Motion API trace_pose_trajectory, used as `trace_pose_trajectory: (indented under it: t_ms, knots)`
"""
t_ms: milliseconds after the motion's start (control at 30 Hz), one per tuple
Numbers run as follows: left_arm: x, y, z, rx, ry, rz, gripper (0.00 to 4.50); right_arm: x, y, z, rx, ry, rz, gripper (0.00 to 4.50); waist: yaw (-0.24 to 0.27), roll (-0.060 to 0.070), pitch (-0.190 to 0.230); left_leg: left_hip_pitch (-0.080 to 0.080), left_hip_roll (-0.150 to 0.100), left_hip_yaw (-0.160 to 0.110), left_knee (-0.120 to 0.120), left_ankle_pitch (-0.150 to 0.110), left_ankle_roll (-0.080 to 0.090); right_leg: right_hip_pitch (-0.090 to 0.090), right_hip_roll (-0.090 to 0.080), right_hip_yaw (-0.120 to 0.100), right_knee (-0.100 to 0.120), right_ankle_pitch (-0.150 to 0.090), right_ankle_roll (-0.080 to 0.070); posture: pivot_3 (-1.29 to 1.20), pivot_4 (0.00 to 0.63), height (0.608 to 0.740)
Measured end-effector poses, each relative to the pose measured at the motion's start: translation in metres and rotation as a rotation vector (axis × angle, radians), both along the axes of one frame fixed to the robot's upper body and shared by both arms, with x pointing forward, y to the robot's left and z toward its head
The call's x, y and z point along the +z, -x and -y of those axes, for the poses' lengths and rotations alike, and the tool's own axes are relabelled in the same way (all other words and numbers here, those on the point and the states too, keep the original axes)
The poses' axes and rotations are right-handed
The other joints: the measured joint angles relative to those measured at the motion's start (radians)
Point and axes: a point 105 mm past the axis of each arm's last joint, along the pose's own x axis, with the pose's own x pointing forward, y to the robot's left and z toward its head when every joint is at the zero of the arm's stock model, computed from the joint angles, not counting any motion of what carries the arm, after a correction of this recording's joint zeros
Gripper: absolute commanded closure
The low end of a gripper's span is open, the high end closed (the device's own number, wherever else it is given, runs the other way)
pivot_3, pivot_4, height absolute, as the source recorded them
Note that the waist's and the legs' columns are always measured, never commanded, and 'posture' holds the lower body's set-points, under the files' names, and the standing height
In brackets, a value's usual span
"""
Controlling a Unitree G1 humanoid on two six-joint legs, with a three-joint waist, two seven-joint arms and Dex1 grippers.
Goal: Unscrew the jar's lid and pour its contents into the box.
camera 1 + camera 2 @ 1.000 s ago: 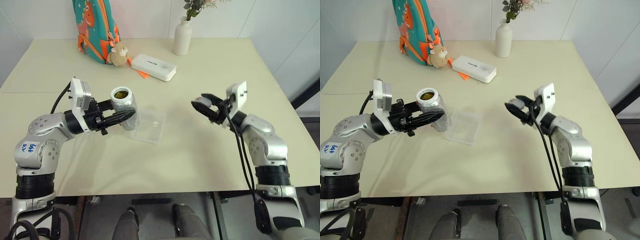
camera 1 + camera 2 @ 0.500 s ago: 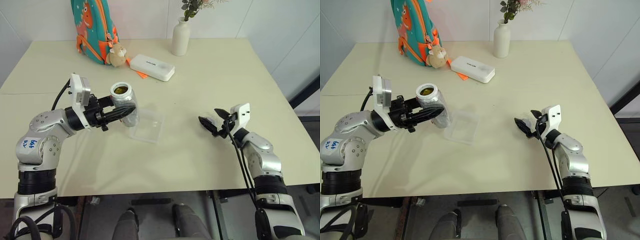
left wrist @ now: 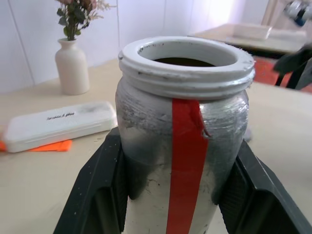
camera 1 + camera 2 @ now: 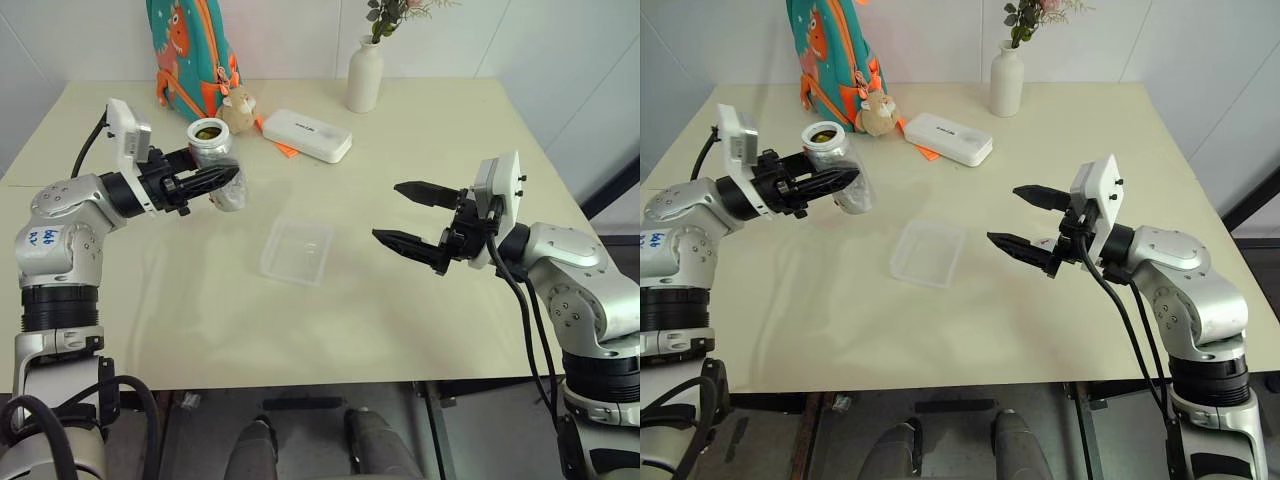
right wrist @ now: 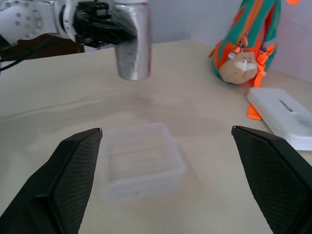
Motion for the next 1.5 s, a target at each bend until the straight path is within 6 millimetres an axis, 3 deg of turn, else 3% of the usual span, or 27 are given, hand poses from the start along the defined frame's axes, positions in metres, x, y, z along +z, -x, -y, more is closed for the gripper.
trace_pose_trajectory:
  t_ms: [200,400,500,600,767,933,1067,1267,1500]
  knots:
    - [-0.023,-0.009,0.018,0.011,-0.127,-0.003,2.55,-0.01,-0.003,0.003,-0.052,0.002,-0.025,0.03,0.016,0.0,0.0,-0.001,0.0,0.0,0.0,0.0,0.0,0.0,0.0,0.0,-0.001,0.0,0.0,0.0,0.15,0.74]
    - [-0.026,-0.015,0.036,0.092,-0.298,0.181,2.55,-0.013,-0.005,0.003,-0.077,-0.011,-0.032,0.03,0.021,0.0,0.0,-0.001,0.0,0.0,0.001,0.0,0.0,0.0,0.0,0.0,-0.001,0.0,0.0,0.0,0.15,0.74]
    - [-0.022,-0.024,0.037,0.238,-0.547,0.443,2.55,-0.017,-0.007,0.004,-0.091,-0.014,-0.04,0.03,0.02,0.0,0.0,-0.001,0.0,0.0,0.001,0.0,0.0,0.0,0.0,0.001,-0.001,0.0,0.001,0.0,0.15,0.74]
    - [-0.012,-0.032,0.038,0.362,-0.897,0.852,2.55,-0.019,-0.009,0.004,-0.105,-0.03,-0.051,0.03,0.022,0.0,0.0,-0.001,0.0,0.001,0.001,0.0,0.0,0.0,0.0,0.002,-0.001,0.001,0.001,0.0,0.15,0.74]
    - [-0.003,-0.039,0.052,0.423,-1.082,1.273,2.55,-0.022,-0.012,0.0,-0.106,-0.05,-0.058,0.03,0.033,0.0,0.0,-0.001,0.0,0.003,0.002,-0.001,0.001,0.0,0.0,0.003,-0.002,0.002,0.003,0.0,0.15,0.74]
    - [-0.002,-0.024,0.078,0.338,-1.141,1.684,2.55,-0.023,-0.014,0.0,-0.118,-0.067,-0.064,0.03,0.045,0.0,0.0,-0.005,0.0,0.004,0.001,-0.001,0.001,-0.006,0.0,0.004,-0.001,0.002,0.003,0.0,0.15,0.74]
    - [-0.007,-0.015,0.088,0.248,-1.163,1.883,2.55,-0.023,-0.015,-0.001,-0.128,-0.078,-0.067,0.03,0.047,0.0,0.0,-0.007,0.0,0.004,0.002,-0.001,0.001,-0.008,0.0,0.004,0.001,0.002,0.003,0.0,0.15,0.74]
    - [-0.02,-0.013,0.09,0.172,-1.177,2.018,2.55,-0.024,-0.018,-0.002,-0.141,-0.098,-0.071,0.03,0.046,0.0,0.0,-0.007,0.0,0.005,0.004,-0.001,0.001,-0.009,0.0,0.004,0.004,0.002,0.003,0.0,0.15,0.74]
    - [-0.023,-0.01,0.094,0.144,-1.152,2.05,2.55,-0.022,-0.018,-0.003,-0.143,-0.115,-0.058,0.03,0.046,0.0,0.0,-0.007,0.0,0.005,0.005,-0.001,0.001,-0.009,0.0,0.004,0.005,0.002,0.003,0.0,0.15,0.74]
